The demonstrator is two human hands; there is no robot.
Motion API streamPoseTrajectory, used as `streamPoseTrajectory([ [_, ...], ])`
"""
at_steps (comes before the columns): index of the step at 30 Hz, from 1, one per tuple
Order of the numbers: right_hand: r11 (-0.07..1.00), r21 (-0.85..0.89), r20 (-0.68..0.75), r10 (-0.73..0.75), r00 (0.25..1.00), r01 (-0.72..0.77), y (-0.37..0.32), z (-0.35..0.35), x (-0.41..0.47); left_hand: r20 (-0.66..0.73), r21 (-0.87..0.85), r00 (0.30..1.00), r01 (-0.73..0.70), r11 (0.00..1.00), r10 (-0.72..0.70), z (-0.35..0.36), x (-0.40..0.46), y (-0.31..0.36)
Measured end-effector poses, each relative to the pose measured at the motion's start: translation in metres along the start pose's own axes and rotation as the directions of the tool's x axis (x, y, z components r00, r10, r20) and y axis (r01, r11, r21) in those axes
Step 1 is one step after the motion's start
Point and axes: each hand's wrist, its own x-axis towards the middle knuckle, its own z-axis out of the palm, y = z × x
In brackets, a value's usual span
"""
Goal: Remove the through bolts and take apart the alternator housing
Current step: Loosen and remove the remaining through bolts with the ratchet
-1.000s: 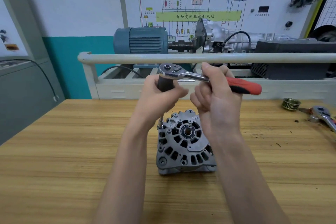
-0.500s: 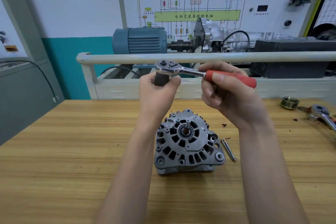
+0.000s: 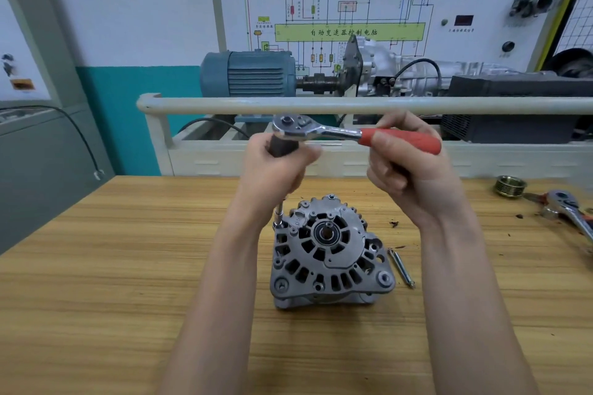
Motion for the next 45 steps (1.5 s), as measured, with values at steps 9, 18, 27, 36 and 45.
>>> streamPoseTrajectory([
  [9, 0.992, 0.102, -0.124, -0.057, 0.991, 0.07, 0.006, 0.008, 0.006, 0.249, 0.044, 0.968, -0.039, 0.998, 0.027, -0.007, -0.003, 0.0],
  [18, 0.99, 0.14, 0.015, -0.024, 1.0, 0.021, 0.008, 0.008, 0.003, -0.112, -0.023, 0.993, 0.015, 1.0, -0.018, 0.002, 0.001, -0.002],
  [27, 0.985, 0.154, -0.143, -0.059, 0.988, 0.081, 0.011, 0.017, 0.006, 0.302, 0.063, 0.953, -0.031, 0.998, 0.01, -0.014, -0.004, 0.001],
  [36, 0.967, 0.246, -0.169, -0.028, 0.985, 0.069, 0.008, 0.011, 0.005, 0.148, 0.097, 0.988, 0.025, 0.995, -0.04, 0.001, -0.005, 0.003],
  [45, 0.977, 0.19, -0.248, -0.045, 0.968, 0.094, 0.006, 0.016, 0.004, 0.113, 0.155, 0.994, -0.02, 0.988, 0.002, 0.0, -0.004, 0.0],
])
